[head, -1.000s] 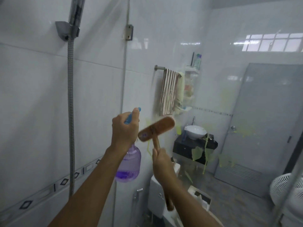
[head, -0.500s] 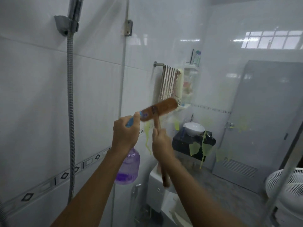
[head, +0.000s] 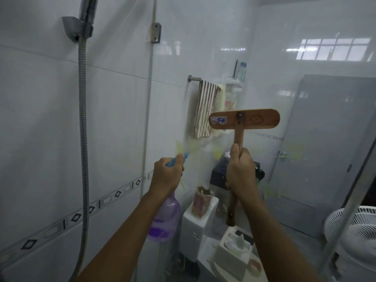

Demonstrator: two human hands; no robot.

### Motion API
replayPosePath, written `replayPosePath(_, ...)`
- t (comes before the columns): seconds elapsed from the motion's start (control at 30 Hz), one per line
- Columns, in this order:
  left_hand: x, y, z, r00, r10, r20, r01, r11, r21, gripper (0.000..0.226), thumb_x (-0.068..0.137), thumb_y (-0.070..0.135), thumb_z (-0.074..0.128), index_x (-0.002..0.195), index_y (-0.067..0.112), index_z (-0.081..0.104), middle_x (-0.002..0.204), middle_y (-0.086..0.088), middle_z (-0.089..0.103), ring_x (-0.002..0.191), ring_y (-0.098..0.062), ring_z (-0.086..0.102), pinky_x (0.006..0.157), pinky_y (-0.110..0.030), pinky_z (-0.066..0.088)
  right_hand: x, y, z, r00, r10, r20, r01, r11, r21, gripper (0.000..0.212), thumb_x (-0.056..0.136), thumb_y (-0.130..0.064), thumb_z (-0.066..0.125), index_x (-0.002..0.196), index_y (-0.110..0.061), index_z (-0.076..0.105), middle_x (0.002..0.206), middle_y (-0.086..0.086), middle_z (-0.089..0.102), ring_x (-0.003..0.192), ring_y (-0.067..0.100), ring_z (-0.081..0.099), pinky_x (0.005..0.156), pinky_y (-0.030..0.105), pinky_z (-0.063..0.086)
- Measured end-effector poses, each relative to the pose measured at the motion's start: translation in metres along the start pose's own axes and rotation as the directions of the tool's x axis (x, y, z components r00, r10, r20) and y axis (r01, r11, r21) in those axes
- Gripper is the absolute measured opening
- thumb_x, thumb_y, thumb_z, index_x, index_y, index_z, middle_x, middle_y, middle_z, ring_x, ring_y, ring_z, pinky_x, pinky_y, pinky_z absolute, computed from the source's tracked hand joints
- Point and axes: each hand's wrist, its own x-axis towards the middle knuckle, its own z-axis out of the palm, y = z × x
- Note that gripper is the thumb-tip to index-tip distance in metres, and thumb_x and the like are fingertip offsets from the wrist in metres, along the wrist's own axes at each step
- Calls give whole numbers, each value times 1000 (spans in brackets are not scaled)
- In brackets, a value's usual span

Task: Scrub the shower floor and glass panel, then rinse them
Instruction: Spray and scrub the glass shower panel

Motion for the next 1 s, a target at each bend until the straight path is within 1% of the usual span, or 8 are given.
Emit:
replayPosePath(0.17,-3,3,24,996,81,29,-81,996,24,49,97,43,57,59,13,65,58,-6,65,53,-19,60,57,-42,55,-10,13,-22,998,59,23,-60,998,29,38,102,-51,34,98,-20,55,68,7,57,55,17,56,53,35,51)
replayPosePath(0.33,-7,1,39,990,87,107,-88,996,4,47,99,39,56,69,4,69,67,-17,68,57,-23,62,59,-48,57,-11,17,-25,997,69,38,-71,996,61,36,103,-47,35,97,-19,58,65,2,56,54,14,55,52,31,47)
replayPosePath(0.5,-8,11,48,990,117,83,-116,993,-28,46,99,38,56,71,4,69,67,-13,68,56,-17,63,56,-32,55,-4,15,-24,995,65,70,-70,995,76,37,102,-46,36,96,-17,57,63,1,54,51,14,52,50,30,45)
replayPosePath(0.6,-6,15,50,987,121,108,-118,992,-36,48,99,39,57,67,6,68,66,-15,67,55,-21,62,55,-37,54,-1,9,-22,996,49,75,-54,997,58,35,103,-45,36,93,-18,55,67,0,54,55,13,52,51,29,44)
replayPosePath(0.73,-7,20,44,984,179,-12,-179,984,3,50,100,37,55,68,0,67,66,-22,65,55,-34,62,53,-48,55,-9,16,-13,999,-17,47,21,995,-94,35,105,-42,31,94,-17,53,71,4,55,56,9,53,48,22,41)
replayPosePath(0.8,-7,21,39,977,199,-75,-199,980,11,52,101,35,54,69,-5,64,66,-26,63,52,-31,57,51,-50,52,-33,41,-3,998,-11,58,18,991,-131,32,105,-39,30,92,-19,51,67,0,53,48,1,50,43,16,38)
replayPosePath(0.87,-7,19,34,970,226,-93,-223,974,37,54,101,35,53,68,-7,61,64,-27,61,51,-26,53,49,-51,50,-69,78,8,988,106,109,-92,987,-129,34,102,-47,30,92,-23,52,69,-2,56,51,0,52,46,19,43)
replayPosePath(1.0,-8,15,26,962,255,-93,-248,965,83,58,98,44,50,65,-2,62,61,-22,61,57,-39,60,50,-52,50,-105,109,18,962,235,141,-204,957,-205,53,89,-70,22,99,-29,54,85,2,63,71,15,61,62,34,53)
